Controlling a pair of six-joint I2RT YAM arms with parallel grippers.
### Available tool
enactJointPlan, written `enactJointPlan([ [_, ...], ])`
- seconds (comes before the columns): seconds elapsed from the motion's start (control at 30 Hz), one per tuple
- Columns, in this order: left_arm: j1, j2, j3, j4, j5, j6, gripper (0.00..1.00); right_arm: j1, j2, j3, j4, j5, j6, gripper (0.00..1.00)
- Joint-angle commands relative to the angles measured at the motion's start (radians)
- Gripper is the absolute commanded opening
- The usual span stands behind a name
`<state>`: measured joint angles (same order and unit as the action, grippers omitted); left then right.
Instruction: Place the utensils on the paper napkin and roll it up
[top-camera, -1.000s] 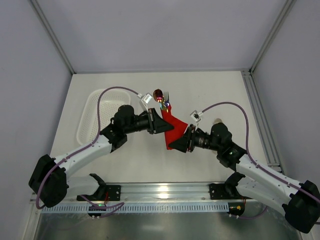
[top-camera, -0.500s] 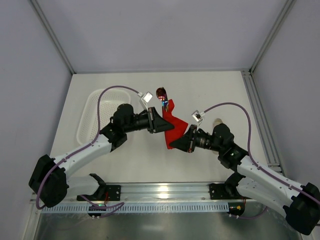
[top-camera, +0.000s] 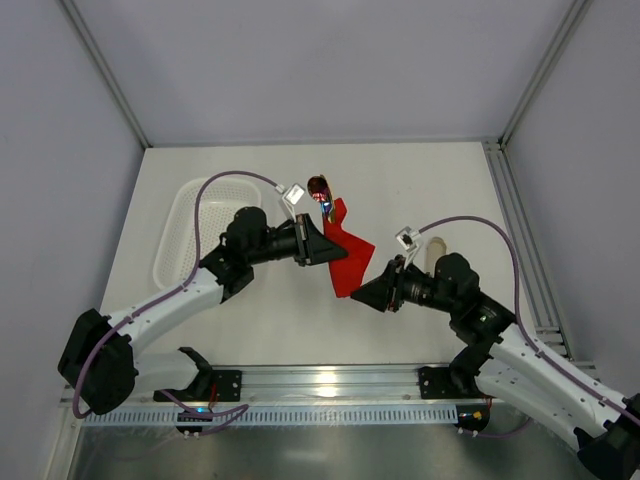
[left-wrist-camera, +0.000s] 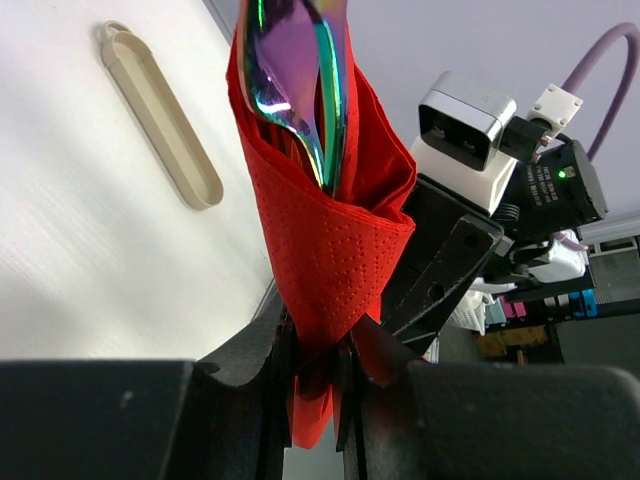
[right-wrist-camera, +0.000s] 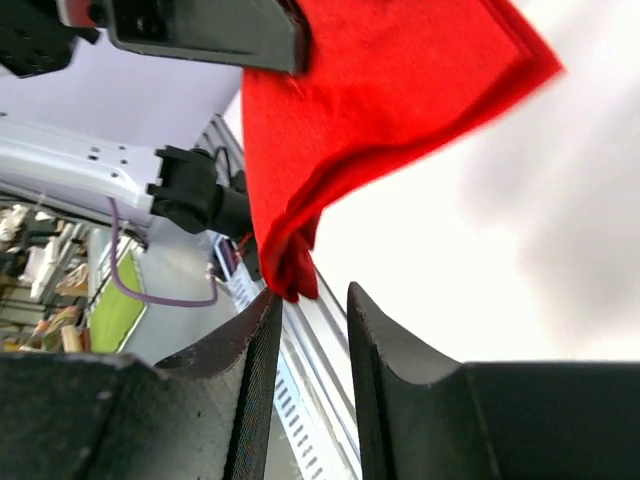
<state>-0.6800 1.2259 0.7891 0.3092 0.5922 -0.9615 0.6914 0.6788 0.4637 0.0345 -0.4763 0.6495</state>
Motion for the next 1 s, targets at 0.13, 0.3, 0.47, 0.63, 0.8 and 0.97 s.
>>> enactJointPlan([
  [0.13,0.008,-0.011,0.052,0.008,0.001,0.043,0.00,-0.007,-0.082,0.243,-0.536,0.192,-0.134,0.35],
  [0.3,0.008,-0.016,0.049,-0.028,-0.005,0.070,0.00,-0.007,-0.071,0.392,-0.561,0.223,-0.091,0.35],
  [0.47,0.008,-0.017,0.039,-0.027,-0.008,0.070,0.00,-0.006,0.020,0.421,-0.374,0.176,-0.040,0.36],
  [0.63,0.008,-0.029,0.039,-0.028,-0.006,0.066,0.00,0.026,0.139,0.421,-0.291,0.179,-0.039,0.38],
  [0.8,0.008,-0.039,0.039,-0.022,-0.006,0.063,0.00,0.063,0.189,0.400,-0.246,0.215,-0.054,0.41],
  [0.97,0.008,-0.045,0.029,0.017,0.011,0.032,0.00,0.115,0.225,0.403,-0.268,0.312,-0.102,0.46],
])
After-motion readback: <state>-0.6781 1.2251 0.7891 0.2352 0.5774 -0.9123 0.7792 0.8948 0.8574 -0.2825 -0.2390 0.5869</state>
